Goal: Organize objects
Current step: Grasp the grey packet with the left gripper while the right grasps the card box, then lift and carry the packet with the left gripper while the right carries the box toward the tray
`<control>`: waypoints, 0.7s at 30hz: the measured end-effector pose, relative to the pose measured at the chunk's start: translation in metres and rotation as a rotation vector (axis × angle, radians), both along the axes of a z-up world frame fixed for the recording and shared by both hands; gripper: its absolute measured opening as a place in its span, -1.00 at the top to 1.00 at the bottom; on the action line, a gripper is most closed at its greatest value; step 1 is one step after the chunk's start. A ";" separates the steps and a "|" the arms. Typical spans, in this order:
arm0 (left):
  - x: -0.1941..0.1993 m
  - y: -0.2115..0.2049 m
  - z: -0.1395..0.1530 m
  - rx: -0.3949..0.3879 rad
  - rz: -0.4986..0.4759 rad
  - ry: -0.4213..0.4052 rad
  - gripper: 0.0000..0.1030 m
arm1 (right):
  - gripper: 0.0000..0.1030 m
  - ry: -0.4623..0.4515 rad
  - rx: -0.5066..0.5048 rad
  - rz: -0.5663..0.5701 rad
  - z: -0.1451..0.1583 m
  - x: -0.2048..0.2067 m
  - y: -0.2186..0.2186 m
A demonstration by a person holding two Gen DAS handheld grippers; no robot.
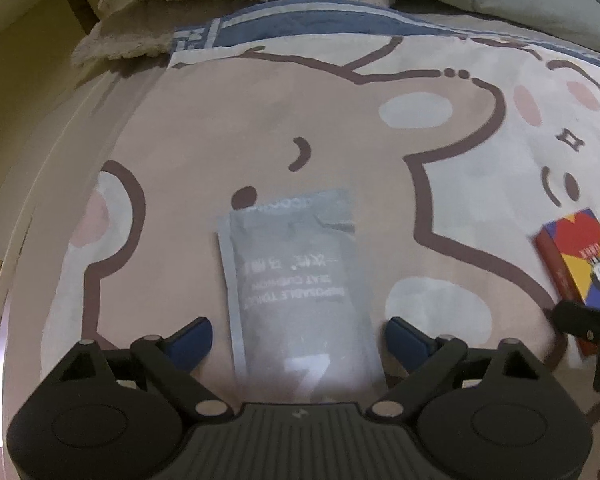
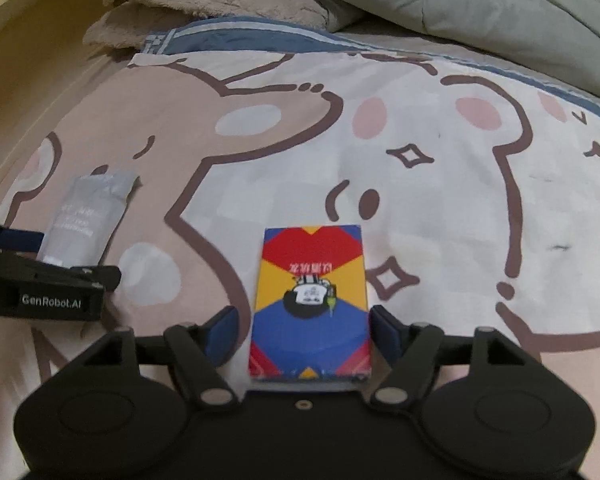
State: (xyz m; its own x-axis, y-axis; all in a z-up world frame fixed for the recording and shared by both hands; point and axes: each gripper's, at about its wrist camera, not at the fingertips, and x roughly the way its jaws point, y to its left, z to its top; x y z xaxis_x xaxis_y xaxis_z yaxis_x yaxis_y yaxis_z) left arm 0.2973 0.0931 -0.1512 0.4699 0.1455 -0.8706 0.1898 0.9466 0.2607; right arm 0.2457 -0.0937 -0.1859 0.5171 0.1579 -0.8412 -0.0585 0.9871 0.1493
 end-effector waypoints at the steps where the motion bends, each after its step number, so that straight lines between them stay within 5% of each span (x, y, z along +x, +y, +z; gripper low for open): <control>1: 0.001 0.000 0.000 -0.001 0.001 -0.002 -0.74 | -0.41 0.001 -0.008 0.003 -0.001 0.002 0.000; 7: 0.000 -0.001 0.006 -0.053 0.008 -0.011 -0.18 | -0.20 -0.025 -0.029 0.037 -0.003 0.005 -0.003; 21: -0.032 -0.022 0.065 -0.165 -0.007 -0.189 -0.14 | -0.19 -0.180 -0.052 -0.035 0.039 -0.014 -0.020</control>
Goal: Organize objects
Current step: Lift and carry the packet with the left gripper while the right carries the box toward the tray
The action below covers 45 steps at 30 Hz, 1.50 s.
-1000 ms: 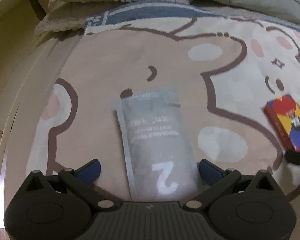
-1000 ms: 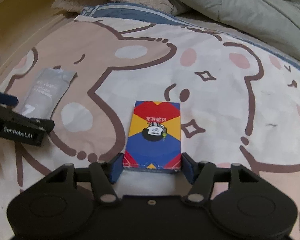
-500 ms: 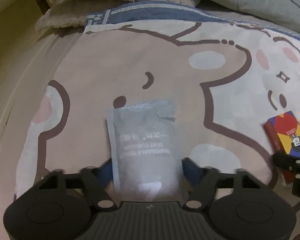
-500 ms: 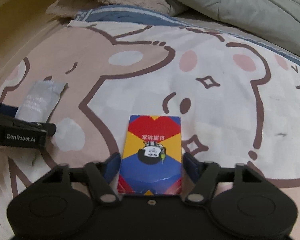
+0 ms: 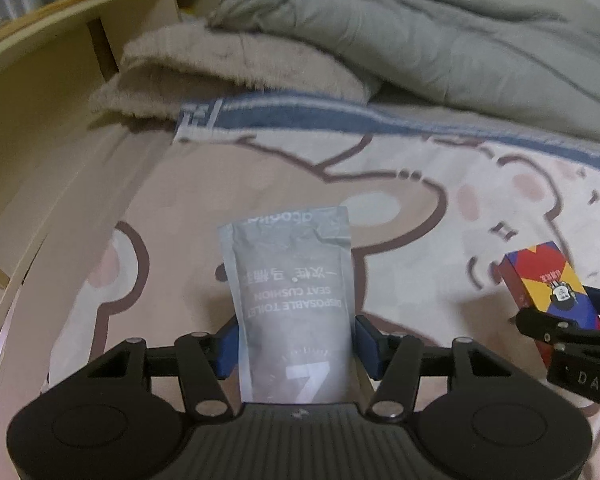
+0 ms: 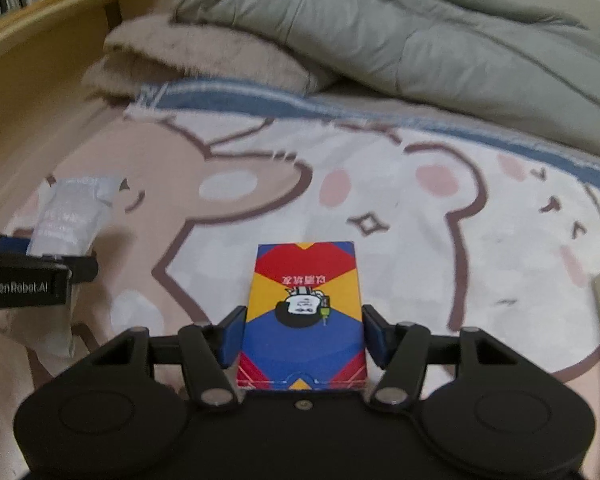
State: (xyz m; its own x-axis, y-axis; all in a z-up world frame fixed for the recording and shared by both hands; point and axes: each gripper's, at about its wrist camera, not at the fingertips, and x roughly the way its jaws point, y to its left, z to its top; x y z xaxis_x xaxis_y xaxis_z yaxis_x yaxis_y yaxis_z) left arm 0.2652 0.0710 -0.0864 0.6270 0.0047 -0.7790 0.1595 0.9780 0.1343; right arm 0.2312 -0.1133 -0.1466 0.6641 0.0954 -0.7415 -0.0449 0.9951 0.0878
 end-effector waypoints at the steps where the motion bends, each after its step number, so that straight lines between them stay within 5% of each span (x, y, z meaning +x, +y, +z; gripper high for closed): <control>1: -0.003 -0.002 0.004 -0.007 -0.004 -0.010 -0.14 | -0.19 -0.016 0.001 -0.006 0.005 -0.003 -0.002; 15: -0.045 -0.018 0.046 -0.063 -0.032 -0.131 -0.14 | -0.19 -0.182 -0.002 -0.036 0.064 -0.047 -0.022; 27: -0.073 -0.035 0.070 -0.087 -0.063 -0.196 -0.14 | -0.19 -0.237 -0.010 -0.088 0.091 -0.081 -0.055; 45: -0.088 -0.127 0.066 -0.152 -0.213 -0.176 -0.14 | -0.19 -0.266 -0.043 -0.150 0.113 -0.139 -0.140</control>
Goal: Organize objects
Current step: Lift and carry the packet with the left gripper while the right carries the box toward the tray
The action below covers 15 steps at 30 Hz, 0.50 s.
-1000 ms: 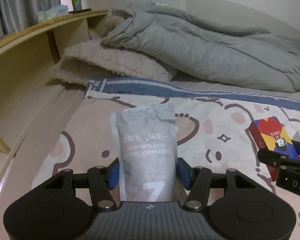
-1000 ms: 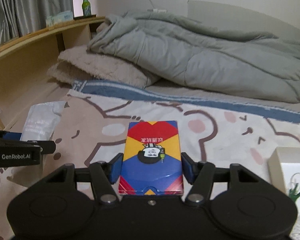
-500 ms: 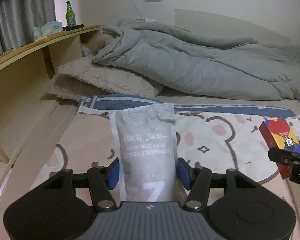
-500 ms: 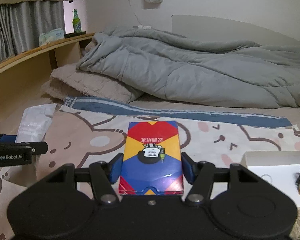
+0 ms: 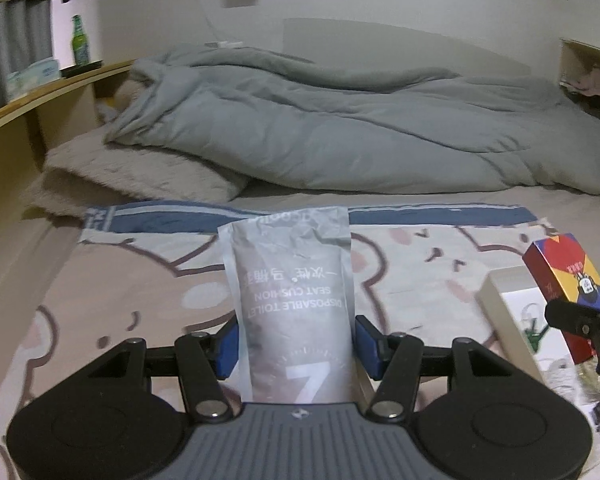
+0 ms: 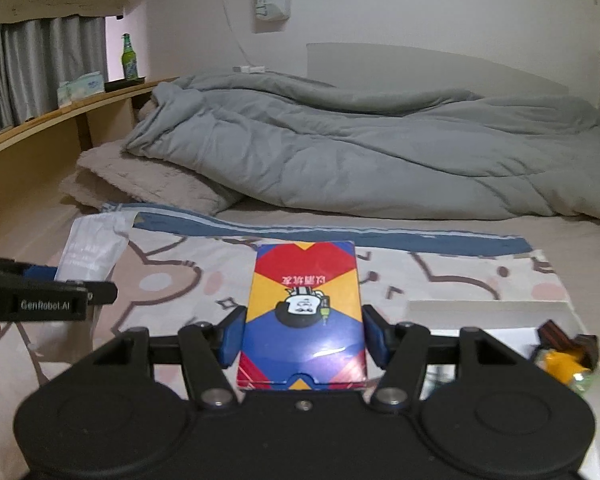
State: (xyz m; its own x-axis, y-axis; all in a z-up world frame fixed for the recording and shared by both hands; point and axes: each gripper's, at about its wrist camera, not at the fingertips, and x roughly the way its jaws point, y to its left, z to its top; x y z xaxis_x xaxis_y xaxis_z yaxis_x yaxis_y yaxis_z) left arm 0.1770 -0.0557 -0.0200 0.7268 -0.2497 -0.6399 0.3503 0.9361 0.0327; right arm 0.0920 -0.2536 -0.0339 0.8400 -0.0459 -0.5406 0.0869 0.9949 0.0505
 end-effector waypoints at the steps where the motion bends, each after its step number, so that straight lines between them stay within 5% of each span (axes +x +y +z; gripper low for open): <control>1: -0.001 -0.007 0.000 -0.003 -0.009 0.000 -0.14 | -0.19 0.000 -0.001 -0.006 0.000 -0.004 -0.006; 15: -0.025 -0.101 -0.007 -0.052 -0.159 0.014 -0.14 | -0.19 -0.014 -0.005 -0.142 0.000 -0.059 -0.103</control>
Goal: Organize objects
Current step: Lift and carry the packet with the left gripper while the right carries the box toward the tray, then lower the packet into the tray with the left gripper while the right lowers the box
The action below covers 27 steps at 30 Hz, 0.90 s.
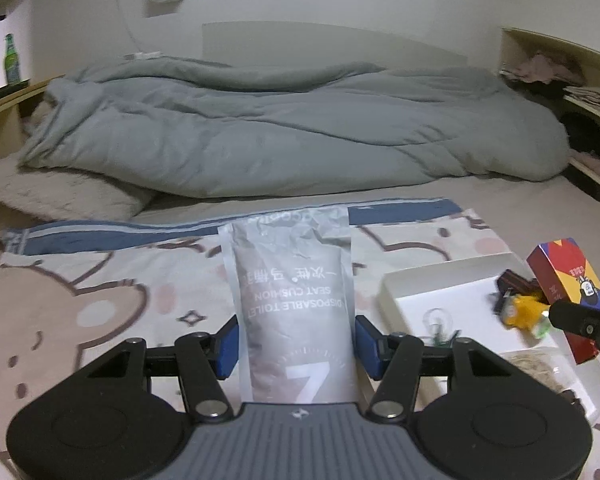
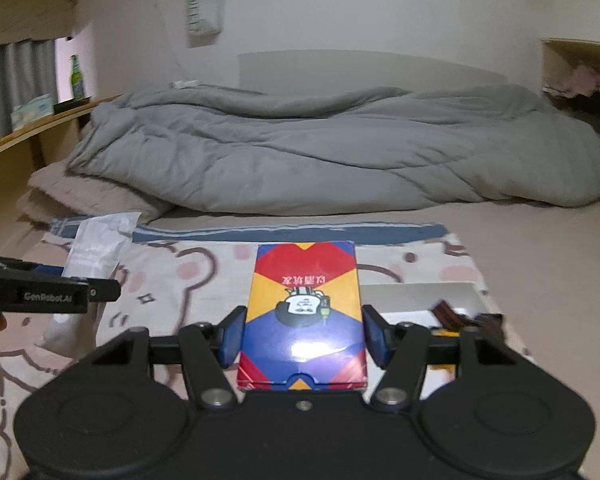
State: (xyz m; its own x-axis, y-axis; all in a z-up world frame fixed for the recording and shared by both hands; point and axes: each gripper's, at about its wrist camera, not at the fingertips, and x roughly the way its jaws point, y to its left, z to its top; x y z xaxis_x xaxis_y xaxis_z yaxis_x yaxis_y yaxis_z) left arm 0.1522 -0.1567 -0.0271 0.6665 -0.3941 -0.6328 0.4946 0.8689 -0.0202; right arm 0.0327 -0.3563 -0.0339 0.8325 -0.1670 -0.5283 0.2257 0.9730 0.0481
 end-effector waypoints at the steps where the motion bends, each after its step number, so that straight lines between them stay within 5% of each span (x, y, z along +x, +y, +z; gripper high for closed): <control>1: -0.002 -0.006 -0.001 -0.004 -0.010 0.001 -0.14 | -0.19 0.000 0.002 -0.011 -0.001 -0.003 -0.006; 27: -0.013 -0.152 -0.055 -0.162 -0.234 0.128 -0.14 | -0.19 0.060 0.025 -0.192 -0.051 -0.048 -0.140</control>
